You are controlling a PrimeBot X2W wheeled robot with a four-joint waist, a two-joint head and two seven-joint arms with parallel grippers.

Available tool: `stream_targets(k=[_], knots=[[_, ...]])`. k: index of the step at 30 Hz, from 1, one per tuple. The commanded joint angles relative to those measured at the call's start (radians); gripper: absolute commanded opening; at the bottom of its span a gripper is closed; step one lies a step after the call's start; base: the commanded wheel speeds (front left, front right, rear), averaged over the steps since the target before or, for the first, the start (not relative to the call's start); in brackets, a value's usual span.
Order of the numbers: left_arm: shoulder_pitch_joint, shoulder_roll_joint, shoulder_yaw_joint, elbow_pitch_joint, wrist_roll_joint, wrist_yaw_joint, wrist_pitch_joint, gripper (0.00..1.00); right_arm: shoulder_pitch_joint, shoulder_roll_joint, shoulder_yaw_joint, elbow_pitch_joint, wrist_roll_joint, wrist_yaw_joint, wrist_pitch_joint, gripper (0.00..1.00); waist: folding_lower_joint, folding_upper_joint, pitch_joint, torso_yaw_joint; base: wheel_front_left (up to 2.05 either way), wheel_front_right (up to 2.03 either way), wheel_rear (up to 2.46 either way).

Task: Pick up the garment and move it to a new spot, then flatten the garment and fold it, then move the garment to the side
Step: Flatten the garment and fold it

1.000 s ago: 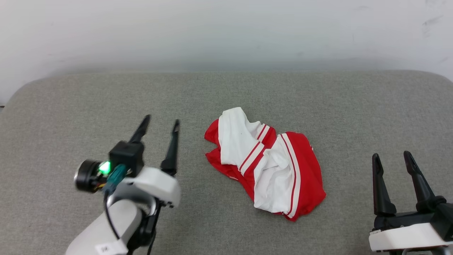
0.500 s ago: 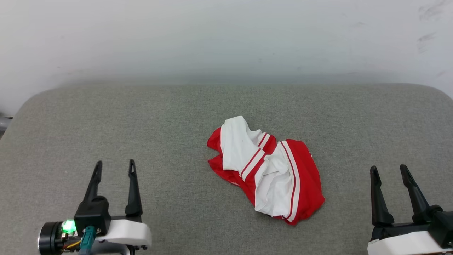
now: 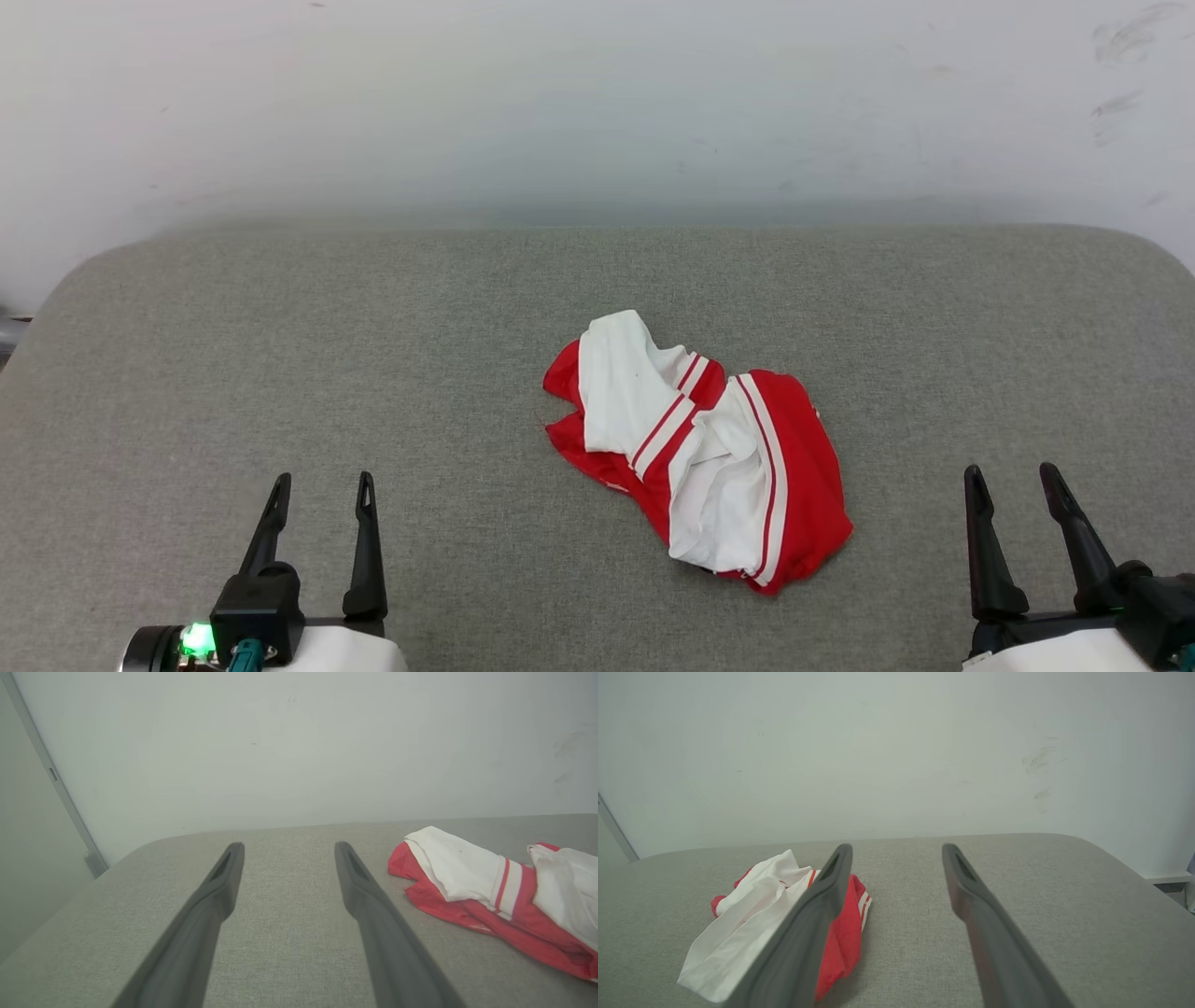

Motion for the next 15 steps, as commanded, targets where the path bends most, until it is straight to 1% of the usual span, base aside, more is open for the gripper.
stream_targets(k=[1, 9, 15], knots=[[0.013, -0.01, 0.011, 0.006, 0.012, -0.01, -0.003, 1.0, 0.01, 0.002, 0.0, 0.001, 0.008, -0.001, -0.002, 1.0, 0.0, 0.0, 0.0, 0.0, 0.0, 0.0, 0.0], [0.017, -0.045, 0.052, 0.029, 0.061, -0.06, -0.003, 1.0, 0.011, 0.002, 0.001, 0.003, 0.01, -0.001, -0.002, 1.0, 0.0, 0.0, 0.002, -0.002, 0.0, 0.0, 0.0], [0.019, -0.064, 0.074, 0.038, 0.085, -0.086, -0.003, 1.0, 0.013, 0.002, 0.001, 0.003, 0.01, -0.001, -0.002, 1.0, 0.0, 0.0, 0.001, -0.004, 0.0, 0.0, 0.0]])
